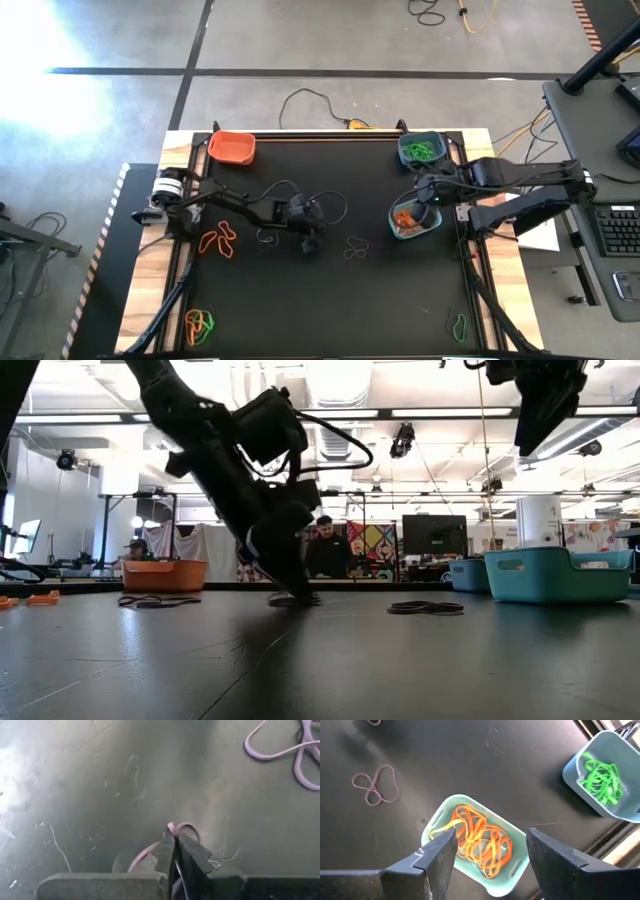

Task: Sort rubber bands into baskets
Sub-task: Put the purple rubber band into the orange bin

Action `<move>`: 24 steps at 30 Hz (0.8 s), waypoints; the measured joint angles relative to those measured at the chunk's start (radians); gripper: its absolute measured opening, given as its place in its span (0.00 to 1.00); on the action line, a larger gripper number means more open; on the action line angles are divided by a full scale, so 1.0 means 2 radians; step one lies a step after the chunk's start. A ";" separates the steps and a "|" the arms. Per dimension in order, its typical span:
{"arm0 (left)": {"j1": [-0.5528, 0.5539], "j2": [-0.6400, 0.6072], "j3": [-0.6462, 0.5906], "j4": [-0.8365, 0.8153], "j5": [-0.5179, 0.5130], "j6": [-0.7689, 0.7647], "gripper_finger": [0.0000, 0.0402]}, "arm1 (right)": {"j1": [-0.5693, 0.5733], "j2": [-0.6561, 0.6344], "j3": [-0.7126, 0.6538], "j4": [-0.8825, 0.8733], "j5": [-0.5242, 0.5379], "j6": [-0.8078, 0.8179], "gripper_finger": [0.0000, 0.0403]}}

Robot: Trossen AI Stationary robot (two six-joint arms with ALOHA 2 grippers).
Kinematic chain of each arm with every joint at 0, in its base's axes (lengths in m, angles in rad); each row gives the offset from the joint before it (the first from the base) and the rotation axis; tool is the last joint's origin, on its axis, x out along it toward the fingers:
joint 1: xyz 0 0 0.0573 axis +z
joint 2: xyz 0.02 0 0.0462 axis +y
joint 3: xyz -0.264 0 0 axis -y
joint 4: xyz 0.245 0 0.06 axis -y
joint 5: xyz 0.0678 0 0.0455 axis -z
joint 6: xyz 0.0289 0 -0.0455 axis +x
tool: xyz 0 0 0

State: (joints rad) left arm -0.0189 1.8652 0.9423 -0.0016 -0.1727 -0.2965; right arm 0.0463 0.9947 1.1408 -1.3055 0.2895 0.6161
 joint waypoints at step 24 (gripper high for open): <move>0.310 -0.190 0.062 -0.345 -0.171 0.054 0.00 | 0.032 -0.008 -0.011 0.065 -0.066 0.009 0.55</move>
State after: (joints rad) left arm 0.6002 1.4849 1.0657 -0.6919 -0.5152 -0.1884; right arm 0.1111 0.9795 1.1183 -1.1755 0.1570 0.6349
